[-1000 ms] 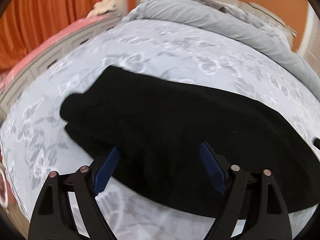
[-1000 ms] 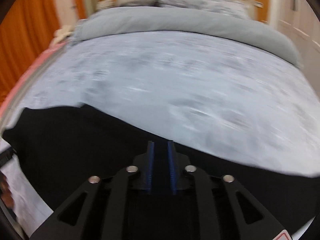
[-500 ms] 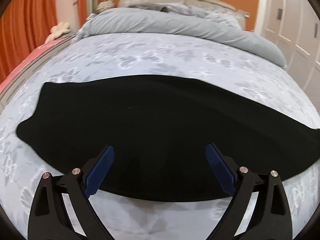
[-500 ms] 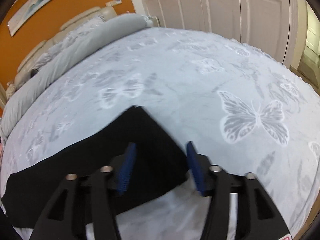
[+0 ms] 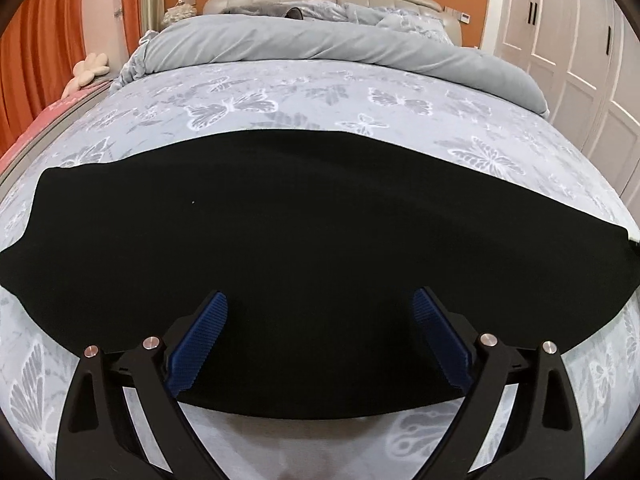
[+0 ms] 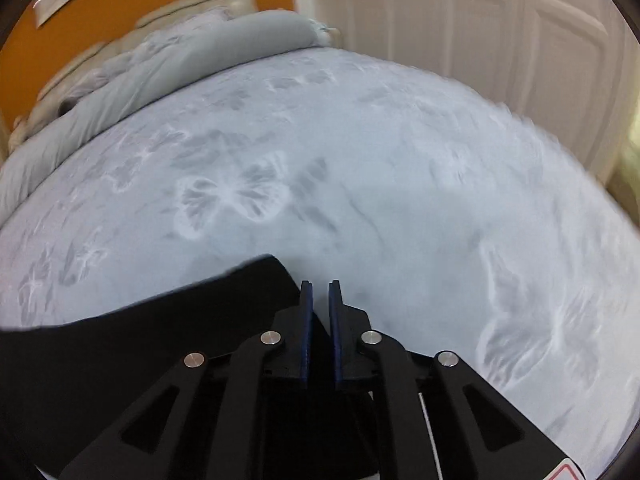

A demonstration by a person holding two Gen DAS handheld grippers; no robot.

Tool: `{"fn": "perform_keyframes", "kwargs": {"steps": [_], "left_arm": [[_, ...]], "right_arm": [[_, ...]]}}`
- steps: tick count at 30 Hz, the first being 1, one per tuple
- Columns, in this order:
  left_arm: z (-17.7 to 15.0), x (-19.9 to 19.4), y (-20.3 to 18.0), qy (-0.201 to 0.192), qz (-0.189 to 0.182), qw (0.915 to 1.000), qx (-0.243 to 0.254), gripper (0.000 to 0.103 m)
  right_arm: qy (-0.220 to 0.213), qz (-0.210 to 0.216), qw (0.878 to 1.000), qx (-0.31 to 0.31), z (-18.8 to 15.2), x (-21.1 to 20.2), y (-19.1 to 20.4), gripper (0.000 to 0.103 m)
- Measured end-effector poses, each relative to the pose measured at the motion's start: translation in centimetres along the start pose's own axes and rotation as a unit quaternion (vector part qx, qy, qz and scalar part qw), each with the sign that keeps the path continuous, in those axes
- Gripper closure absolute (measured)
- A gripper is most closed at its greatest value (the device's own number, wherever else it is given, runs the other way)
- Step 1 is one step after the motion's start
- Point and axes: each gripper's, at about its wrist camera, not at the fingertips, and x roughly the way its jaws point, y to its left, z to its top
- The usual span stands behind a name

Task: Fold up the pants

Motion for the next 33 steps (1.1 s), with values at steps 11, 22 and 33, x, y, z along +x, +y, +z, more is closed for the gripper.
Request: {"fn": "perform_keyframes", "kwargs": {"steps": [11, 22, 33], "left_arm": [[0.4, 0.0, 4.4, 0.047, 0.093, 0.9921, -0.069, 0.007], [-0.6, -3.1, 5.6, 0.027, 0.100, 0.9938, -0.041, 0.006], [0.4, -4.4, 4.2, -0.030, 0.064, 0.9958, -0.058, 0.006]], "right_arm": [[-0.014, 0.173, 0.974, -0.147, -6.0, -9.8, 16.8, 0.075], [0.006, 0.137, 0.970, -0.200, -10.6, -8.4, 25.0, 0.070], [-0.001, -0.008, 0.986, 0.164, -5.2, -7.6, -3.8, 0.046]]}}
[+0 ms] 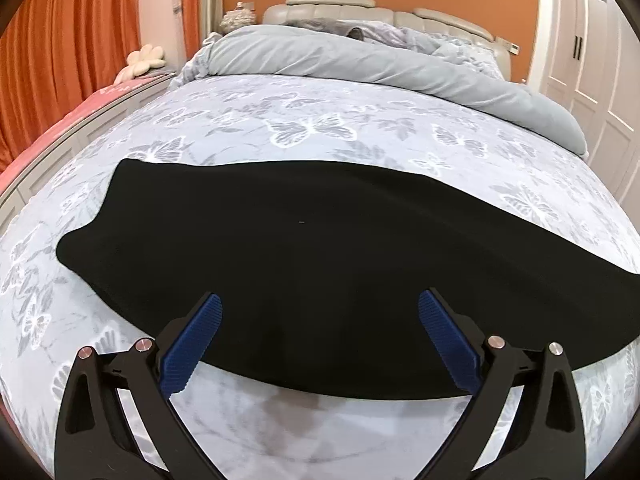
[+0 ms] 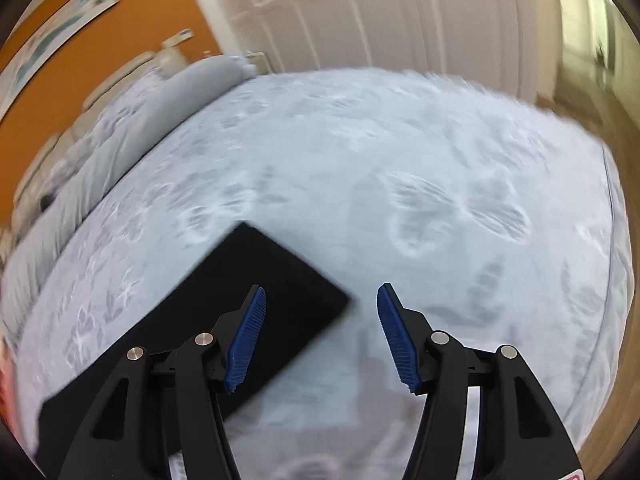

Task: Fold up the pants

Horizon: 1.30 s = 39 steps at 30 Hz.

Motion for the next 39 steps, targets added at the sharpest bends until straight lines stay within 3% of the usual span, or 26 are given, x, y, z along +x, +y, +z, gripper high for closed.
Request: {"fn": "perform_keyframes", "kwargs": {"steps": [7, 13, 15, 16, 17, 23, 28, 32, 36, 39], "left_arm": [[-1.0, 1.0, -2.0, 0.019, -0.025, 0.9995, 0.004, 0.005], [-1.6, 1.7, -2.1, 0.038, -0.037, 0.9986, 0.003, 0.005], [-1.5, 1.7, -1.7, 0.038, -0.036, 0.9986, -0.002, 0.005], [-1.4, 1.7, -1.5, 0.037, -0.038, 0.9986, -0.004, 0.005], [-1.3, 1.6, -1.2, 0.036, -0.036, 0.9987, -0.007, 0.005], [-0.8, 1.2, -0.3, 0.032, -0.029, 0.9989, -0.017, 0.005], [-0.6, 0.8, 0.4, 0.032, -0.024, 0.9989, -0.023, 0.005], [-0.3, 0.0, 0.8, 0.022, -0.024, 0.9992, -0.024, 0.005], [0.0, -1.0, 1.2, 0.007, -0.015, 0.9997, -0.016, 0.005], [0.1, -1.7, 1.2, -0.005, 0.024, 0.9996, 0.010, 0.005]], "right_arm": [[0.092, 0.074, 0.993, 0.007, -1.3, 2.4, -1.2, 0.046], [0.086, 0.089, 0.992, 0.010, -0.9, 4.8, 1.1, 0.045], [0.077, 0.067, 0.995, -0.015, -0.9, 5.1, 2.2, 0.046], [0.069, 0.058, 0.995, -0.030, -0.9, 4.9, 2.7, 0.062], [0.063, 0.060, 0.995, -0.044, -0.9, 4.7, 3.6, 0.088], [0.003, 0.131, 0.989, -0.067, -0.9, -0.5, 8.9, 0.089], [-0.021, 0.202, 0.971, -0.127, -3.3, -4.7, 16.2, 0.089], [-0.015, 0.253, 0.948, -0.191, -7.2, -7.2, 23.3, 0.089], [0.002, 0.279, 0.924, -0.263, -12.1, -8.6, 29.1, 0.089], [0.017, 0.282, 0.903, -0.325, -16.7, -9.1, 32.7, 0.089]]}}
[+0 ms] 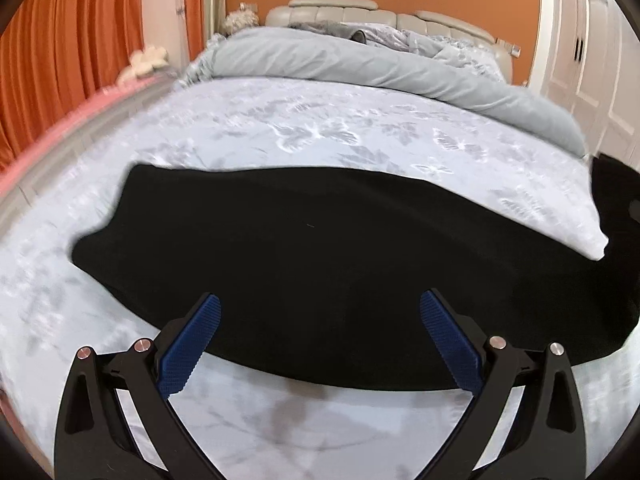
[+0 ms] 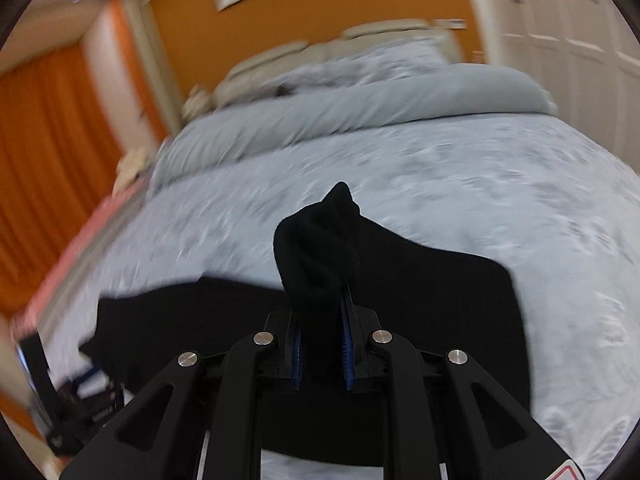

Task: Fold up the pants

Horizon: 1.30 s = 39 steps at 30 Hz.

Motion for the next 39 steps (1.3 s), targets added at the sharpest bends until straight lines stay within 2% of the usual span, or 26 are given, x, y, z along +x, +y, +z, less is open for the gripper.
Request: {"fn": "perform_keyframes", "kwargs": {"steps": [4, 8, 13, 16, 19, 21, 22, 24, 25, 26, 34, 39], "left_arm": [[0.2, -0.5, 0.3, -0.014, 0.066, 0.9972, 0.033, 0.005], [0.7, 0.0, 2.2, 0.015, 0.072, 0.9972, 0.013, 0.005], [0.8, 1.0, 4.4, 0.039, 0.096, 0.9946, -0.003, 0.005], [0.8, 1.2, 4.8, 0.041, 0.113, 0.9928, 0.006, 0.005], [0.7, 1.2, 4.8, 0.044, 0.107, 0.9933, 0.006, 0.005], [0.8, 1.3, 4.8, 0.047, 0.098, 0.9940, 0.007, 0.005], [0.8, 1.3, 4.8, 0.049, 0.097, 0.9941, 0.008, 0.005], [0.8, 1.4, 4.9, 0.050, 0.100, 0.9936, 0.006, 0.005], [0.8, 1.4, 4.9, 0.051, 0.101, 0.9936, 0.004, 0.005], [0.8, 1.4, 5.1, 0.052, 0.099, 0.9937, 0.001, 0.005], [1.0, 1.8, 5.8, 0.067, 0.072, 0.9948, -0.023, 0.005], [0.9, 1.9, 5.7, 0.072, 0.066, 0.9950, -0.023, 0.005]], "right_arm": [[0.043, 0.007, 0.997, -0.065, -2.6, 3.5, 5.4, 0.089], [0.079, -0.005, 0.991, -0.111, -5.3, 6.9, 9.3, 0.088], [0.101, -0.029, 0.986, -0.132, -7.4, 10.2, 10.4, 0.086], [0.095, -0.046, 0.981, -0.161, -7.9, 10.7, 11.2, 0.082], [0.090, -0.061, 0.976, -0.186, -8.2, 10.6, 11.7, 0.078], [0.093, -0.060, 0.975, -0.193, -8.2, 10.8, 11.9, 0.065], [0.094, -0.057, 0.975, -0.193, -8.2, 10.8, 12.0, 0.062], [0.093, -0.059, 0.975, -0.194, -8.1, 10.8, 12.0, 0.068], [0.092, -0.058, 0.975, -0.193, -7.9, 10.7, 11.9, 0.081], [0.094, -0.050, 0.977, -0.185, -7.5, 10.5, 11.7, 0.084], [0.060, 0.000, 0.992, -0.108, -3.2, 7.4, 10.5, 0.086], [0.021, 0.030, 0.995, -0.088, -0.4, 5.7, 12.3, 0.086]]}}
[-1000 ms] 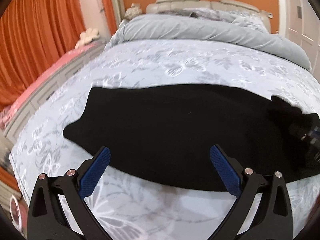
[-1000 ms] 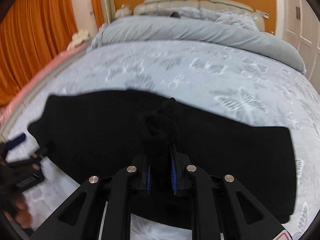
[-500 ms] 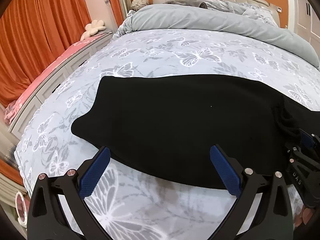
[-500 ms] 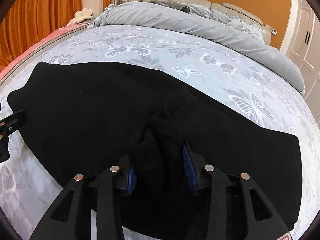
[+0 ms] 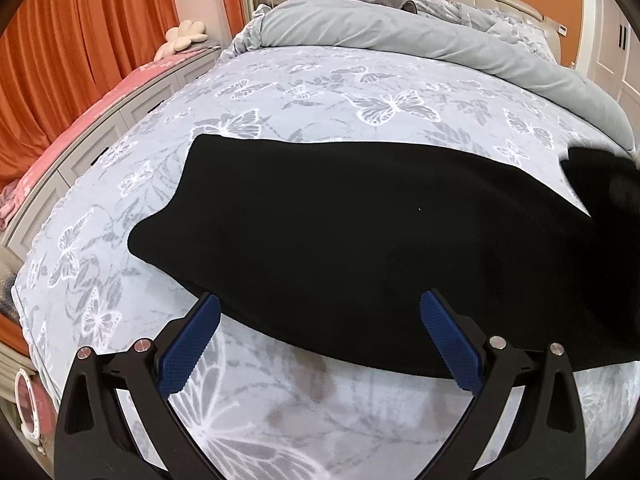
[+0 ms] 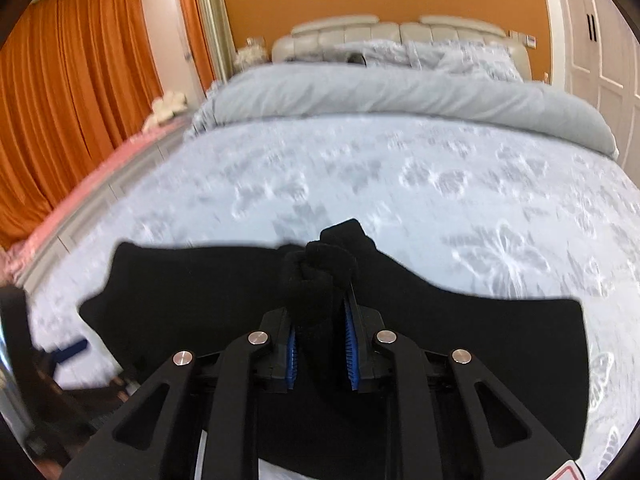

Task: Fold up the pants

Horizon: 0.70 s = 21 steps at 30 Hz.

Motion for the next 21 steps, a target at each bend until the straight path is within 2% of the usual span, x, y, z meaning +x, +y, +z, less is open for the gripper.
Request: {"fn": "perform_keyframes", "kwargs": {"steps": [2, 4, 7, 9, 10, 12, 15, 16, 18, 21], "left_arm": [[0.0, 0.1, 0.1, 0.003, -0.001, 1.0000, -0.003, 0.005], [0.0, 0.2, 0.3, 0.006, -0.002, 1.0000, -0.007, 0.005], [0.2, 0.5, 0.9, 0.012, -0.007, 0.9998, -0.017, 0.005], [0.3, 0.6, 1.3, 0.016, -0.011, 0.9995, -0.024, 0.005], [0.4, 0.7, 1.5, 0.018, -0.017, 0.9993, -0.029, 0.005], [0.5, 0.8, 2.0, 0.022, -0.026, 0.9987, -0.038, 0.005], [0.7, 1.0, 2.7, 0.025, -0.035, 0.9978, -0.051, 0.005], [0.8, 1.0, 2.9, 0.026, -0.036, 0.9975, -0.056, 0.005], [0.8, 1.0, 3.1, 0.025, -0.036, 0.9970, -0.063, 0.005], [0.8, 0.8, 3.0, 0.021, -0.038, 0.9970, -0.065, 0.005]], "right_arm": [[-0.004, 0.007, 1.000, -0.011, 0.9, 0.1, 1.2, 0.086], [0.017, 0.000, 0.999, -0.031, 0.8, 1.7, 2.6, 0.086], [0.077, -0.016, 0.995, -0.060, -1.6, 6.1, 3.4, 0.085], [0.133, -0.001, 0.989, -0.066, -3.6, 9.1, 3.3, 0.077], [0.139, -0.003, 0.988, -0.069, -4.2, 9.5, 3.3, 0.076], [0.133, -0.003, 0.987, -0.087, -4.0, 8.3, 3.8, 0.064], [0.106, 0.026, 0.992, -0.069, -2.6, 3.8, 2.9, 0.061], [0.088, 0.022, 0.994, -0.063, -2.1, 1.9, 2.0, 0.061], [0.057, -0.005, 0.997, -0.047, -1.6, -1.1, -0.5, 0.061], [0.035, -0.058, 0.998, -0.005, -2.0, -3.4, -5.9, 0.063]]}}
